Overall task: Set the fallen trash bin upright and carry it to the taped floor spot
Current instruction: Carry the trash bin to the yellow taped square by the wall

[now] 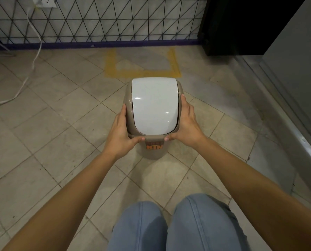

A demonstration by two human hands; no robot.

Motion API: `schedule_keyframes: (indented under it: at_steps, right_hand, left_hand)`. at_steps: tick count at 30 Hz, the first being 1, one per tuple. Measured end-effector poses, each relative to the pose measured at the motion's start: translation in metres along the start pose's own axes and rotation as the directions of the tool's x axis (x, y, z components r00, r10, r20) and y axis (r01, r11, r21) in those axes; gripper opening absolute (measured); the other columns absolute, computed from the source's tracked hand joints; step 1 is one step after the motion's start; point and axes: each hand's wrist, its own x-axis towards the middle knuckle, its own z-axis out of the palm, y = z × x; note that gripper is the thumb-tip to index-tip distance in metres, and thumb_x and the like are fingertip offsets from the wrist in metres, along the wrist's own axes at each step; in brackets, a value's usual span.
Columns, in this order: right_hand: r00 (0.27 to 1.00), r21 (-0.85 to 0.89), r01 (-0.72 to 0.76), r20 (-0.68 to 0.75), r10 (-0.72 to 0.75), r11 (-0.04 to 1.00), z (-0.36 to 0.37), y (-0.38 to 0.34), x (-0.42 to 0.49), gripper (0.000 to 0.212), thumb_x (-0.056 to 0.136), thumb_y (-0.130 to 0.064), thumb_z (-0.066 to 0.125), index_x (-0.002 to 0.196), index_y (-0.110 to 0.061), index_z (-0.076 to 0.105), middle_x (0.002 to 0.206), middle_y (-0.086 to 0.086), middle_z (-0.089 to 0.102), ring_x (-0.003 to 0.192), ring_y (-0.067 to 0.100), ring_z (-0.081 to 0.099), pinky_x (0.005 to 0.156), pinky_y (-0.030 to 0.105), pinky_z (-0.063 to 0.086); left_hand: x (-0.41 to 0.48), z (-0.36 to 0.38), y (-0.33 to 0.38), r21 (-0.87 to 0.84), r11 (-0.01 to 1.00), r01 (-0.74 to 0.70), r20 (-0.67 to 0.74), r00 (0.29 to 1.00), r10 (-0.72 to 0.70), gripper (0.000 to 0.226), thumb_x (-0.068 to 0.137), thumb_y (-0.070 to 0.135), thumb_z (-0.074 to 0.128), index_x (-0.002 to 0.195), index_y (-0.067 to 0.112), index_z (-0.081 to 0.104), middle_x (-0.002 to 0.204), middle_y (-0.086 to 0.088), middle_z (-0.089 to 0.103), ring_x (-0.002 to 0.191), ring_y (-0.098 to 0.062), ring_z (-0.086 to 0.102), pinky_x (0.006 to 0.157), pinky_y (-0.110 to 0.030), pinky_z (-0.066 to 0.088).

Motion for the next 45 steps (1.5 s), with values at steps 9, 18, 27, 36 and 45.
schedule_keyframes:
  at_steps: [9,18,27,36,45]
  right_hand:
    - [0.998,0.139,-0.069,0.009,0.068,0.988,-0.004,0.008,0.048,0.139,0.052,-0.009,0.086,0.144,-0.026,-0.016,0.149,0.008,0.008,0.140,0.024,0.011,0.113,0.044,0.025]
    - [0.989,0.125,-0.117,0.100,0.105,0.985,-0.018,0.008,0.140,0.135,0.059,-0.007,0.084,0.144,-0.024,-0.020,0.150,0.012,0.005,0.140,0.027,0.011,0.110,0.041,0.023]
    - [0.992,0.107,-0.114,0.069,0.107,0.988,-0.009,-0.008,0.188,0.135,0.058,-0.007,0.084,0.144,-0.024,-0.018,0.151,0.011,0.004,0.140,0.027,0.008,0.112,0.043,0.020]
    - [0.980,0.086,-0.175,0.110,0.165,0.981,-0.023,-0.002,0.195,0.138,0.056,-0.008,0.086,0.143,-0.017,-0.021,0.150,0.012,0.008,0.142,0.027,0.009,0.114,0.041,0.021]
    - [0.978,0.111,-0.197,0.088,0.188,0.974,-0.022,-0.008,0.235,0.137,0.053,-0.007,0.086,0.146,-0.017,-0.014,0.144,0.011,0.017,0.138,0.024,0.015,0.111,0.037,0.024]
  left_hand:
    - [0.049,0.009,0.005,-0.066,0.996,0.058,-0.005,0.998,-0.059,0.119,0.066,0.017,0.083,0.151,0.021,0.000,0.154,-0.001,0.022,0.140,-0.016,0.027,0.109,-0.028,0.030]
    - [0.139,0.008,0.013,-0.095,0.985,0.143,0.025,0.990,-0.142,0.117,0.063,0.011,0.085,0.151,0.020,0.007,0.151,-0.003,0.028,0.138,-0.017,0.030,0.112,-0.042,0.033]
    - [0.187,-0.009,-0.008,-0.127,0.984,0.127,0.014,0.992,-0.126,0.118,0.062,0.011,0.085,0.150,0.022,0.008,0.150,-0.003,0.030,0.138,-0.018,0.031,0.112,-0.043,0.033]
    - [0.189,0.002,-0.004,-0.120,0.985,0.125,-0.022,0.991,-0.128,0.119,0.062,0.018,0.086,0.151,0.022,0.006,0.155,-0.001,0.023,0.140,-0.017,0.028,0.112,-0.039,0.032]
    - [0.232,-0.006,-0.011,-0.162,0.981,0.103,-0.010,0.994,-0.106,0.118,0.063,0.019,0.086,0.151,0.022,0.008,0.153,-0.002,0.027,0.140,-0.018,0.029,0.111,-0.045,0.034]
